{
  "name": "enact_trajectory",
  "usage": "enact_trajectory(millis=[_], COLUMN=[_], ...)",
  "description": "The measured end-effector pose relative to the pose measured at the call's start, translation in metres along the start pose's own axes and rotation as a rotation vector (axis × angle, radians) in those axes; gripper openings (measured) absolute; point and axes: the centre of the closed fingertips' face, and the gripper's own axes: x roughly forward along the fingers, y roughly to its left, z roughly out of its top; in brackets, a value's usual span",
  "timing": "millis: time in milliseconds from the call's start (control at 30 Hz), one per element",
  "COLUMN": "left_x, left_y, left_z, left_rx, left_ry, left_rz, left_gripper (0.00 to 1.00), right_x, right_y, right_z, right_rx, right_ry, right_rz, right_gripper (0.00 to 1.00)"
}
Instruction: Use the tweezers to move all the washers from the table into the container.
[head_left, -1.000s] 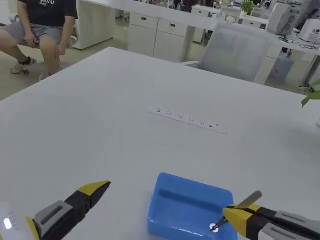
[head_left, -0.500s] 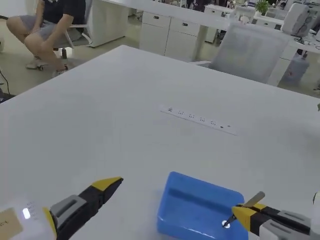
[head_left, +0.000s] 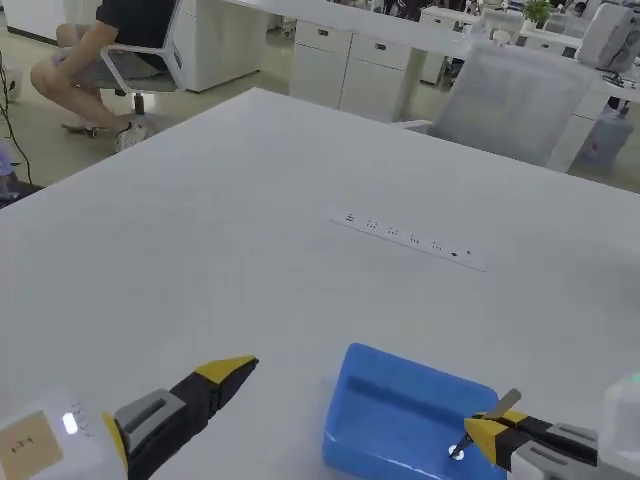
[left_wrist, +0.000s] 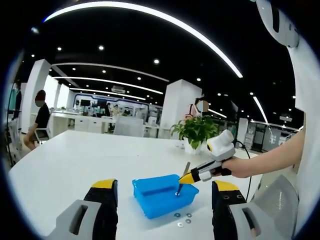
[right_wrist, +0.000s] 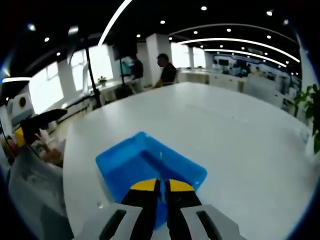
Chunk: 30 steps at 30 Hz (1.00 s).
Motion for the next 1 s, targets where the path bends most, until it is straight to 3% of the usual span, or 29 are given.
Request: enact_trajectory(millis=[300, 467, 1000], left_x=[0.003, 0.003, 0.003], left_y=[-0.007, -0.007, -0.007], left_z=[0.002, 0.002, -0.001], left_rx=[0.002, 0.000, -0.003], left_ry=[0.011, 0.012, 0.021], left_rz=[-0.007, -0.006, -0.015], left_gripper=[0.77, 0.76, 0.76], right_x=[-0.001, -0.010, -0.049], right_y=[0.001, 0.004, 0.048], right_z=[-0.003, 0.007, 0.039], right_rx=[-0.014, -0.015, -0.011], right_ry=[-0.001, -0.028, -0.125], right_rz=[-0.012, -0.014, 0.063], right_gripper=[0.03, 0.03, 0.03])
